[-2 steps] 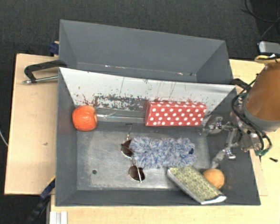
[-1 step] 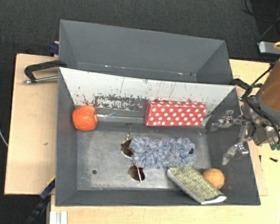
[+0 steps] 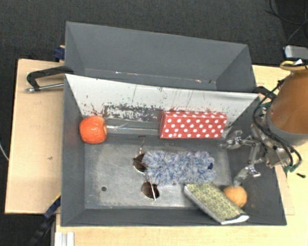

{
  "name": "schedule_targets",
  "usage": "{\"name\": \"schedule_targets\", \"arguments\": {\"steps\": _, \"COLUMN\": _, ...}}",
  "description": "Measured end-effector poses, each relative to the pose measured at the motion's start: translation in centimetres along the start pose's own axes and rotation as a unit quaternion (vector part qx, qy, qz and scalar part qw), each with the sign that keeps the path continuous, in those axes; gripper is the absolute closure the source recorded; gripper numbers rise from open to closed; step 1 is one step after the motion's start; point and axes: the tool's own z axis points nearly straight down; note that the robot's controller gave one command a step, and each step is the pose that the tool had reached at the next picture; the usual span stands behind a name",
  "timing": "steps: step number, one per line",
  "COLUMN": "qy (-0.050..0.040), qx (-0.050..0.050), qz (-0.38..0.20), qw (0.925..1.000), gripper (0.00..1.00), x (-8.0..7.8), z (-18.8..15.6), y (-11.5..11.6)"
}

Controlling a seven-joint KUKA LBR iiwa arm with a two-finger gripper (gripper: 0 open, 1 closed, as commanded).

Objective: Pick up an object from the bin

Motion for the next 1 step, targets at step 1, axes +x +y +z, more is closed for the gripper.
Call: {"name": "schedule_targets", "arguments": {"steps": 1, "qy": -0.0004, "qx": 0.000, "qz": 0.026, "qw": 0.9997, "gripper": 0.00, "x": 0.25, "z": -0.02, "y": -0.02}}
